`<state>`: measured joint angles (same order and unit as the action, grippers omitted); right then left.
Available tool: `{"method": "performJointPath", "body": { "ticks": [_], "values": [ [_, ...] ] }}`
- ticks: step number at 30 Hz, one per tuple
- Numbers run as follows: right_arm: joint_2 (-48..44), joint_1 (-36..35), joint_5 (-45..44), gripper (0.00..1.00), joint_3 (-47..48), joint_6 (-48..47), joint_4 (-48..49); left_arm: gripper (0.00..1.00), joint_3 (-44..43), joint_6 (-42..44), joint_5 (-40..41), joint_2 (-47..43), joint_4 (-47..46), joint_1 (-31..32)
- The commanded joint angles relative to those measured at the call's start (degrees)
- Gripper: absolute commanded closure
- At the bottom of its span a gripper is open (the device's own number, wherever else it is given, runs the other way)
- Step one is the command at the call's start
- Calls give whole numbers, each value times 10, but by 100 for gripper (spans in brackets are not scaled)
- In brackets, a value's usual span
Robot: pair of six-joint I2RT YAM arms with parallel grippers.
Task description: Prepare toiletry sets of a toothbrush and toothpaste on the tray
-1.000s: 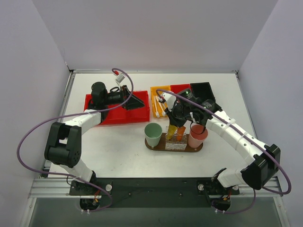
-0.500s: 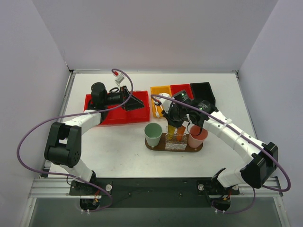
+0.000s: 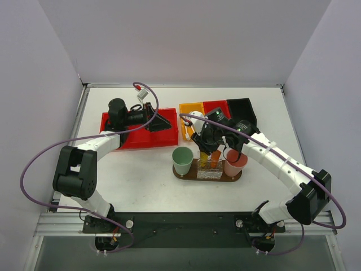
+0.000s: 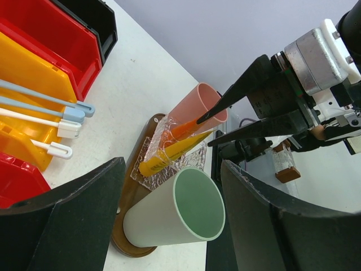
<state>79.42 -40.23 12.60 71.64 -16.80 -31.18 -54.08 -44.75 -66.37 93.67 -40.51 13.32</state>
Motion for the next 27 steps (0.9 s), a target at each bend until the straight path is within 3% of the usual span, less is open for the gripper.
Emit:
{"method": "performJointPath", "body": {
  "ticks": [1,4,8,14,19,20,22,27],
  "values": [
    [-15,-5,-8,64,17,-3,-17,21,-13,29,-8,0,-5,-4],
    [-21,-4,-13,51,25,3,-20,21,-22,58,-1,-1,23,-4],
    [-29,-2,-39,49,44,11,-18,21,-49,130,19,-9,95,-4],
    [-14,28,-95,49,93,40,-2,20,-88,251,76,-34,245,-3],
    [12,106,-44,50,145,86,7,19,-155,406,145,-38,384,4],
    [17,117,-35,50,152,93,6,19,-197,437,152,-32,460,8],
    [39,128,-32,51,177,100,4,19,-239,511,187,-8,523,21],
    [94,144,-41,56,232,92,1,19,-243,499,209,4,517,19]
  ]
}}
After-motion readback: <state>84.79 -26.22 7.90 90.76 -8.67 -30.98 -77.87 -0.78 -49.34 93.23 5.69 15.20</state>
